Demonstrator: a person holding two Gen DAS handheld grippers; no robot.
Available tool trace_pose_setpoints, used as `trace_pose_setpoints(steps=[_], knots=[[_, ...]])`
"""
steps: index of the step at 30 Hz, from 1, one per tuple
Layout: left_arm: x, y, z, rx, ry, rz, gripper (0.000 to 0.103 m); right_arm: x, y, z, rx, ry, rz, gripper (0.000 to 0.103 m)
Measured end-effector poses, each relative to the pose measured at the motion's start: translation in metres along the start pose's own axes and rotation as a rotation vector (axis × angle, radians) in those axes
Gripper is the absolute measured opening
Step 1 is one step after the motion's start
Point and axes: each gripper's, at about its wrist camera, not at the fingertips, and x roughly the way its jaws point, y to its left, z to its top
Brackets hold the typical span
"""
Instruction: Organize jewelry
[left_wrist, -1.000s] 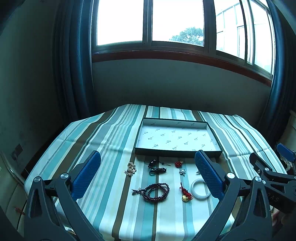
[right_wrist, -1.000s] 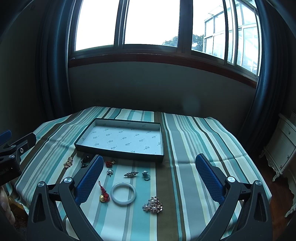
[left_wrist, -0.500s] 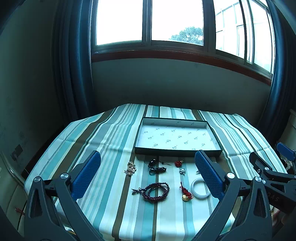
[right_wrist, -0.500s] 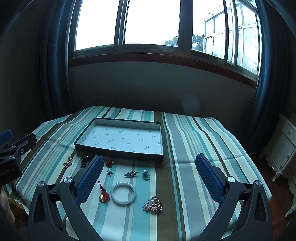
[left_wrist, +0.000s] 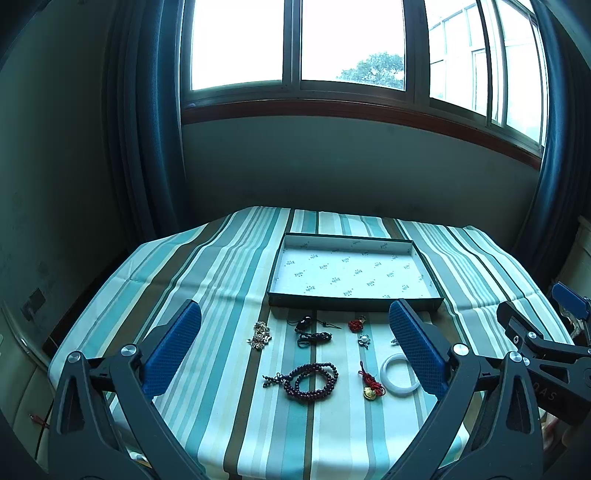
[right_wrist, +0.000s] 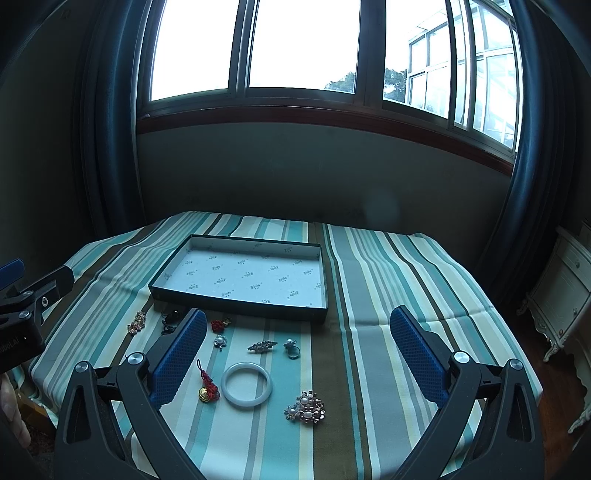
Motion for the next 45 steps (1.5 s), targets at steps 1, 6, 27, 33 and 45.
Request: trace_pose_setpoints(steps=[1, 6, 27, 33, 45], knots=[[0.000, 0.000, 0.000, 0.000, 0.000, 0.000, 0.101, 0.000, 0.000, 0.000, 0.000, 0.000, 0.000, 0.099], [0.000, 0.000, -0.001, 0.000, 0.000, 0.001, 0.101, 0.000, 0.000, 0.000, 0.000, 0.000, 0.000, 0.099], [0.005, 0.000, -0.005, 0.005, 0.011, 0.006, 0.101, 0.004, 0.000, -0.002, 0.000, 0.006, -0.001, 0.099], [0.036, 0.016, -0.011, -0.015, 0.068, 0.022, 0.101, 0.028, -0.013, -0.011, 0.002, 0.055, -0.009, 0.099], [0.119, 0.044, -0.070, 0.000, 0.327, 0.045, 0.101, 0.110, -0.023, -0.075, 0.032, 0.332, 0.044, 0.099]])
